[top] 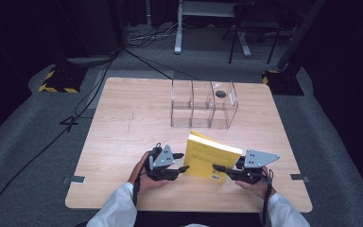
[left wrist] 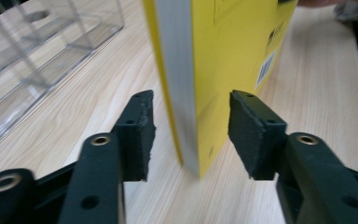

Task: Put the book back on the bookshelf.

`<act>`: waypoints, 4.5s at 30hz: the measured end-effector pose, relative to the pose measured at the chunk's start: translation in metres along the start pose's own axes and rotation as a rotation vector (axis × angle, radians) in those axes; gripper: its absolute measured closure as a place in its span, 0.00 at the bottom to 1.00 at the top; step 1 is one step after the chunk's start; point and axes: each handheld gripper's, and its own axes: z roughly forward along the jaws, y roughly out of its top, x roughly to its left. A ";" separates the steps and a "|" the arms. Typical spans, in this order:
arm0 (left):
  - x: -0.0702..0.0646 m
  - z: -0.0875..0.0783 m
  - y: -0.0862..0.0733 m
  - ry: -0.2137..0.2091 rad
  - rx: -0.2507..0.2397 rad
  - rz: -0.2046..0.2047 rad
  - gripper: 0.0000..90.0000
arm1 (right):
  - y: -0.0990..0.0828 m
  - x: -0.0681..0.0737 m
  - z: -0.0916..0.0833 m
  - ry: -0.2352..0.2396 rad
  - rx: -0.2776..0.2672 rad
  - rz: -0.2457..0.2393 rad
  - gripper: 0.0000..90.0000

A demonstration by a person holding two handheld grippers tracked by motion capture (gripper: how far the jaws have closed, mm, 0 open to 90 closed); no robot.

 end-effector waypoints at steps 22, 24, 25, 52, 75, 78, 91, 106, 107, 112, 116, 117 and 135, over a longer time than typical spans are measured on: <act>0.027 -0.063 -0.073 0.294 0.212 -0.239 0.22 | 0.001 -0.020 -0.026 -0.253 0.023 0.034 0.85; 0.028 -0.065 -0.079 0.312 0.242 -0.248 0.22 | 0.002 -0.023 -0.030 -0.277 0.021 0.036 0.85; 0.028 -0.066 -0.081 0.323 0.247 -0.251 0.21 | 0.003 -0.023 -0.032 -0.292 0.019 0.041 0.85; 0.035 -0.069 -0.096 0.298 0.265 -0.342 0.19 | 0.028 -0.062 -0.046 -0.597 -0.021 0.091 0.85; 0.035 -0.069 -0.096 0.293 0.267 -0.330 0.19 | 0.059 -0.096 0.002 -0.710 0.027 0.092 0.85; 0.034 -0.069 -0.096 0.284 0.264 -0.332 0.19 | 0.061 -0.102 0.007 -0.725 0.024 0.112 0.85; 0.034 -0.069 -0.096 0.276 0.261 -0.317 0.19 | 0.060 -0.124 0.025 -0.753 0.023 0.153 0.85; 0.033 -0.068 -0.095 0.254 0.261 -0.311 0.19 | 0.060 -0.149 0.039 -0.799 -0.003 0.194 0.85; 0.033 -0.068 -0.095 0.253 0.262 -0.309 0.19 | 0.059 -0.152 0.043 -0.808 -0.005 0.201 0.85; 0.033 -0.068 -0.095 0.253 0.261 -0.309 0.19 | 0.057 -0.158 0.054 -0.823 0.000 0.209 0.85; 0.033 -0.068 -0.095 0.255 0.262 -0.307 0.19 | 0.055 -0.160 0.062 -0.841 0.016 0.206 0.85; 0.033 -0.068 -0.095 0.253 0.262 -0.309 0.19 | 0.055 -0.161 0.064 -0.842 0.020 0.204 0.85; 0.032 -0.068 -0.095 0.240 0.260 -0.300 0.19 | 0.040 -0.166 0.074 -0.862 0.010 0.252 0.84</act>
